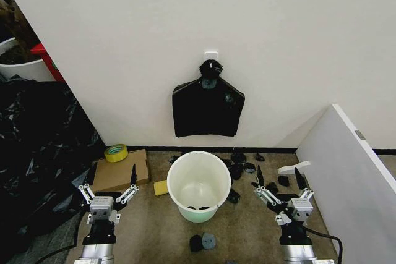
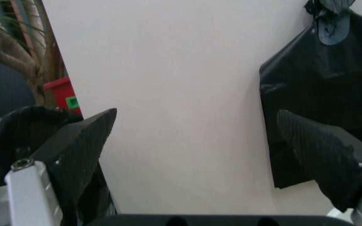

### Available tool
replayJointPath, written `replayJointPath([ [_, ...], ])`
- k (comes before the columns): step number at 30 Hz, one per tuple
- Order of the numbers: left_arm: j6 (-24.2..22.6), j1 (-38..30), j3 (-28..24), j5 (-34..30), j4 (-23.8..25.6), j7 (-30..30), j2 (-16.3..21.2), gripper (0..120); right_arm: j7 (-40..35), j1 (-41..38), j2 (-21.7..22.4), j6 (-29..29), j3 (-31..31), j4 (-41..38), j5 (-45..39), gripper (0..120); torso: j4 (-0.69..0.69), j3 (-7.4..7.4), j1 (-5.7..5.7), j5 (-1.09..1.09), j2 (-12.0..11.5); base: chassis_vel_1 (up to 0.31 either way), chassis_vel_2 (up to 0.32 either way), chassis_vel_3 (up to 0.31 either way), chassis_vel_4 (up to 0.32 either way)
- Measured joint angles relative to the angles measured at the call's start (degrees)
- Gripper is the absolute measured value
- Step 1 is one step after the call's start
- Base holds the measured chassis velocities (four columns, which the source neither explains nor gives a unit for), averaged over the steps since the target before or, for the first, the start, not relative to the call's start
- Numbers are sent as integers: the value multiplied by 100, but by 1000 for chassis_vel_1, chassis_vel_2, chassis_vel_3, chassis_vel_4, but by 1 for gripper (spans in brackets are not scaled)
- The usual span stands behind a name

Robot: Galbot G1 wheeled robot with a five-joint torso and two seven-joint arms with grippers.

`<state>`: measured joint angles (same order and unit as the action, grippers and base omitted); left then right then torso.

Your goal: Place the garbage bag over the trash bin.

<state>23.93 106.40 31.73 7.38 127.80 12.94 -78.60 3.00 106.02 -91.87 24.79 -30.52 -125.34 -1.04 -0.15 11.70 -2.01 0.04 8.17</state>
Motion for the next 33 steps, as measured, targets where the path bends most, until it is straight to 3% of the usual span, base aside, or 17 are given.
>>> replayJointPath([
  [33,286,-103,16,296,-286,-13,-57,100,26,0,-26,119,138,133,161,100,0,0,0,-1,0,0,0,0,0],
])
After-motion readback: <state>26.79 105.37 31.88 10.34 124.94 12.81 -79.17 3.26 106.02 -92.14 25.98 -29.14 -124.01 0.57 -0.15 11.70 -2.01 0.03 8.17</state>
